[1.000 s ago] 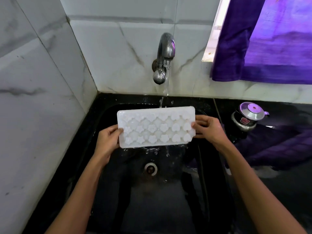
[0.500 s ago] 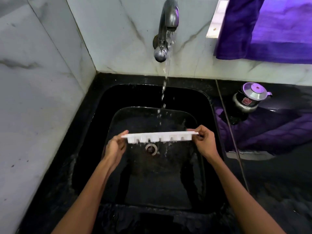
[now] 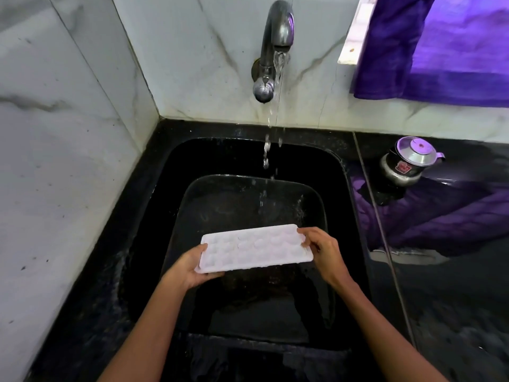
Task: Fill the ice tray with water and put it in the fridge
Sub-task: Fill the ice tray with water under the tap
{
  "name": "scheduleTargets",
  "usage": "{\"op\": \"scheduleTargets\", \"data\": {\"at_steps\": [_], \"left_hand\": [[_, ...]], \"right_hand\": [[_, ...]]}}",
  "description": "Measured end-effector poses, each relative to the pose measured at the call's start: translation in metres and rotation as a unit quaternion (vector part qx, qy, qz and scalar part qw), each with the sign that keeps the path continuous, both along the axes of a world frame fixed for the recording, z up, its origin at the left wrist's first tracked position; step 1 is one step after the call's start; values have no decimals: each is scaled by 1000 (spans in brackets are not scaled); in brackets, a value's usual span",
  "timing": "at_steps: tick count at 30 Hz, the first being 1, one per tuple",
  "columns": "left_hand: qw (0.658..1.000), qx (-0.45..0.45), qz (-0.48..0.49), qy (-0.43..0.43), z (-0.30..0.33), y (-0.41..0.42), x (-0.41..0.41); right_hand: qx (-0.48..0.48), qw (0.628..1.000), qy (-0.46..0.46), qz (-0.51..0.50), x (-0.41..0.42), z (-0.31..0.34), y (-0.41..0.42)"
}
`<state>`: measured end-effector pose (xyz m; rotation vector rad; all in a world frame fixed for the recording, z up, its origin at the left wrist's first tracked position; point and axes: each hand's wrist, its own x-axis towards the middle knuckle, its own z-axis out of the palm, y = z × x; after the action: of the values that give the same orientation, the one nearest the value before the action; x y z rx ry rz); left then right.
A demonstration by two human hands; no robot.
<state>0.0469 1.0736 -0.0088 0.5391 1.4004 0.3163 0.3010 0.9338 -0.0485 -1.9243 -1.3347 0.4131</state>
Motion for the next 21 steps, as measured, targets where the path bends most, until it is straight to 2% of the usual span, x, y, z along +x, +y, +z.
{"op": "scheduleTargets", "data": {"at_steps": [3,7,13,17,21], "left_hand": [[997,60,10,-38,15,6,2],[985,173,11,1,27,20,8],[963,255,86,12,51,37,23],[945,307,113,31,58,41,29],[936,322,138,38,60,44,31]], "right_hand": [[-22,999,-38,28,5,10,8],[-49,996,-63,50,11,31,30],[-33,999,21,27,6,80,78],[-111,993,18,46,-4,101,103],[-121,991,-21,52,-11,104,123]]}}
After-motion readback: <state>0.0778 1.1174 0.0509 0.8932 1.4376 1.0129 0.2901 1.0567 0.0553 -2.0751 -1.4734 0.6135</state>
